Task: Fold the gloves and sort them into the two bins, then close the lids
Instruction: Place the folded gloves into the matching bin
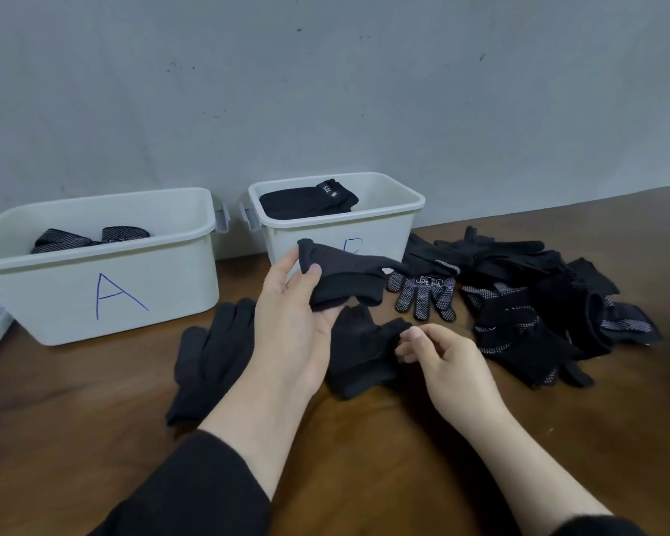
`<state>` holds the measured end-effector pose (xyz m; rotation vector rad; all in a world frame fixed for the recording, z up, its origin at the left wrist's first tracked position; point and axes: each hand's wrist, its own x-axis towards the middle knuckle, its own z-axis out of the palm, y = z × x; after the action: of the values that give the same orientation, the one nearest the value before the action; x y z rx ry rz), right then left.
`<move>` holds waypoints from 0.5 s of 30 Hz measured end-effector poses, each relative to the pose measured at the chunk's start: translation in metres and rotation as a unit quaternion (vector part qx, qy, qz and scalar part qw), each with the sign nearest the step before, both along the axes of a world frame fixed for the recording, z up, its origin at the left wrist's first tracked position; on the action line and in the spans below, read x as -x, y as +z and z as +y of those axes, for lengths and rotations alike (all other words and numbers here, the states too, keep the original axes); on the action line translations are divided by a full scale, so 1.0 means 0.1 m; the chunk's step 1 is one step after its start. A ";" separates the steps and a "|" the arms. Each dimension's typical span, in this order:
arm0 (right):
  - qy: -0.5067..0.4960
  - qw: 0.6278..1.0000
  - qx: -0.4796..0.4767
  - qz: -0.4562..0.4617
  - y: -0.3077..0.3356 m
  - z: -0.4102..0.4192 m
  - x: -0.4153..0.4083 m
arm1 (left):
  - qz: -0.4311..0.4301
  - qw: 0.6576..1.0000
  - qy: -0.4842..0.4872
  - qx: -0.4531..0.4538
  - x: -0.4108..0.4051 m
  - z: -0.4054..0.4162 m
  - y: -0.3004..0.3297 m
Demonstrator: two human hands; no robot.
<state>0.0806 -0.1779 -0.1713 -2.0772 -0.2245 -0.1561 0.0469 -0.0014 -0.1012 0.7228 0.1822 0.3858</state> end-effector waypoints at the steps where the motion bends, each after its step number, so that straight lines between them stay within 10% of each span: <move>1: -0.004 1.000 -0.003 -0.005 -0.01 -0.01 0.00 | 0.027 0.999 0.004 -0.044 0.02 -0.04 0.00; 6: -0.023 1.000 -0.013 0.017 -0.01 -0.04 -0.02 | 0.182 0.838 0.041 -0.513 0.34 -0.03 -0.35; 15: 0.009 0.994 0.110 0.015 0.01 -0.02 0.06 | 0.174 0.662 0.064 -0.726 0.50 0.16 -0.63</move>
<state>0.0747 -0.1803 -0.1705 -2.2932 -0.2522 -0.0920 -0.0033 0.0144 -0.1646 2.4211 0.2712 0.4866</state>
